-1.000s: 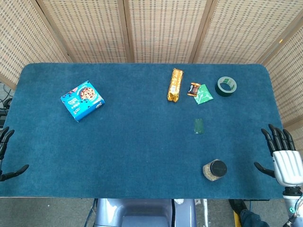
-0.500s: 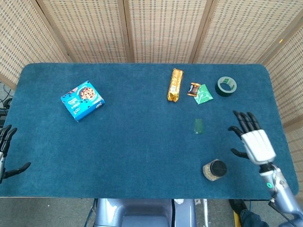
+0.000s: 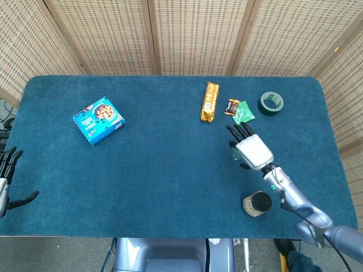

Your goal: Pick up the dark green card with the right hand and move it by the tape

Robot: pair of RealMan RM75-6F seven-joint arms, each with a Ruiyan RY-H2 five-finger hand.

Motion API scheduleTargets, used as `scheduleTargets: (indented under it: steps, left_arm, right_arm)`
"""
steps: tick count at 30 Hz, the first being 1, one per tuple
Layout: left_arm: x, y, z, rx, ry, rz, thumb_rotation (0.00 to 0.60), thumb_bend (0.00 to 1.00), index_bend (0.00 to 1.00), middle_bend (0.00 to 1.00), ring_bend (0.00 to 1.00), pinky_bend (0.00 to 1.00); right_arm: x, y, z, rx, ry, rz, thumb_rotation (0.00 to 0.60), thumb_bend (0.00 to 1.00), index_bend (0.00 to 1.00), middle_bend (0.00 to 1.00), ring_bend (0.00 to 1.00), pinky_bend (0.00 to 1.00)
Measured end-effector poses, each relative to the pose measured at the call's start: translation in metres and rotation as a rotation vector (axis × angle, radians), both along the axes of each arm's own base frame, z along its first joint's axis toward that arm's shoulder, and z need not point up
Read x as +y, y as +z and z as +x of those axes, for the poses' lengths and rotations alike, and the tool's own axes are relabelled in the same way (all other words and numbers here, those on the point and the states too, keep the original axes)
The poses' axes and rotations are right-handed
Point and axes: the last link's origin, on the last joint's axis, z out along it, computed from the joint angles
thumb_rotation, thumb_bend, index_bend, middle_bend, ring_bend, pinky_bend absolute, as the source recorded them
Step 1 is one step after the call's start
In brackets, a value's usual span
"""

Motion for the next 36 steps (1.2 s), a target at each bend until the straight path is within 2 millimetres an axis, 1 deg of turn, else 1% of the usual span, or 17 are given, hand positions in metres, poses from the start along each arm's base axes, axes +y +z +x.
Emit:
scheduleTargets:
  steps: [3,10,16,27,36]
  left_arm:
    - [0.000,0.000,0.000,-0.001,0.001,0.001,0.600,0.00,0.00,0.00,0.00,0.00]
    - [0.001,-0.001,-0.001,0.003,0.007,-0.006,0.600,0.00,0.00,0.00,0.00,0.00]
    - [0.001,-0.002,-0.001,0.005,0.010,-0.007,0.600,0.00,0.00,0.00,0.00,0.00]
    - [0.002,-0.003,-0.001,0.007,0.012,-0.012,0.600,0.00,0.00,0.00,0.00,0.00]
    - [0.003,-0.003,-0.001,0.005,0.013,-0.014,0.600,0.00,0.00,0.00,0.00,0.00]
  right_arm:
    - [-0.009,-0.013,-0.002,0.039,-0.011,-0.007,0.600,0.16,0.38,0.07,0.00,0.00]
    - [-0.021,-0.036,-0.013,0.090,-0.048,-0.024,0.600,0.16,0.39,0.08,0.00,0.00]
    - [-0.018,-0.055,-0.021,0.101,-0.057,-0.019,0.600,0.16,0.39,0.08,0.00,0.00]
    - [-0.021,-0.073,-0.019,0.102,-0.040,-0.045,0.600,0.16,0.39,0.08,0.00,0.00]
    - [-0.024,-0.079,-0.025,0.127,-0.043,-0.055,0.600,0.16,0.39,0.08,0.00,0.00]
